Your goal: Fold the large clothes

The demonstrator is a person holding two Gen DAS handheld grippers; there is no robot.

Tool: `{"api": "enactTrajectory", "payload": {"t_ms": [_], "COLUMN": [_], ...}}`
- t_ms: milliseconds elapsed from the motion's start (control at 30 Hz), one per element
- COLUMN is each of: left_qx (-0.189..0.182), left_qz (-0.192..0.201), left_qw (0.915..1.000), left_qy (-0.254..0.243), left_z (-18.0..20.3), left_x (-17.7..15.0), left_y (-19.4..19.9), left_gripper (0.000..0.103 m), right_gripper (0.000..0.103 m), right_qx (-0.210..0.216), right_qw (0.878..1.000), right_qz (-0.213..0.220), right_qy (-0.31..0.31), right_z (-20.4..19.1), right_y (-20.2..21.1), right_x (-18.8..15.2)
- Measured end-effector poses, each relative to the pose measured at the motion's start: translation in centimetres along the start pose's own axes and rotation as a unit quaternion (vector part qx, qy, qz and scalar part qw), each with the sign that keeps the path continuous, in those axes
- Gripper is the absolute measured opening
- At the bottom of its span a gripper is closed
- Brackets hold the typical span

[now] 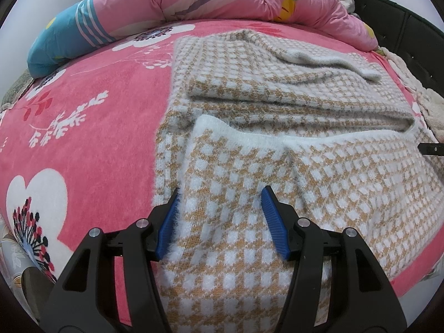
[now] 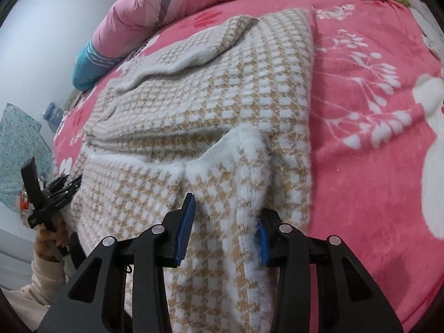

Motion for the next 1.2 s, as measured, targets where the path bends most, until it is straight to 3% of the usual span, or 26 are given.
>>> {"api": "enactTrajectory", "payload": {"t_ms": [233, 500, 867, 1200], "left_qx": [0.004, 0.007, 0.011, 0.020], "left_qz": [-0.001, -0.003, -0.003, -0.001], "left_qw": [1.0000, 1.0000, 0.9999, 0.9998], "left_qy": [-0.002, -0.004, -0.005, -0.002], "left_z": [0.0, 0.0, -0.1, 0.0], "left_x": [0.1, 0.2, 0.4, 0.4], "left_y": [-0.1, -0.2, -0.1, -0.1], "left_gripper": [0.056, 0.056, 0.057, 0.058], "right_gripper": [0.033, 0.033, 0.033, 0.033], "right_qx": [-0.017, -0.038, -0.106, -0.189], "right_qw": [1.000, 0.999, 0.994, 0.979], "right_qz": [-0.001, 0.006, 0.014, 0.030], "right_qy": [0.011, 0.008, 0.036, 0.074], "right_z": [-0.7, -0.9, -1.9, -4.0], "right_y": [0.2, -1.0, -1.4, -1.8], "right_x": [-1.3, 0.1, 0.0, 0.0]}}
Point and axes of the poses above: each gripper's, at about its wrist camera, not at the fingertips, and y roughly against the way its jaws point, z to its right, x to its top, the point moved 8 cm from there along -y, roughly the way its jaws point, and after that the axes turned 12 degrees about -z, right-handed, at the moved point
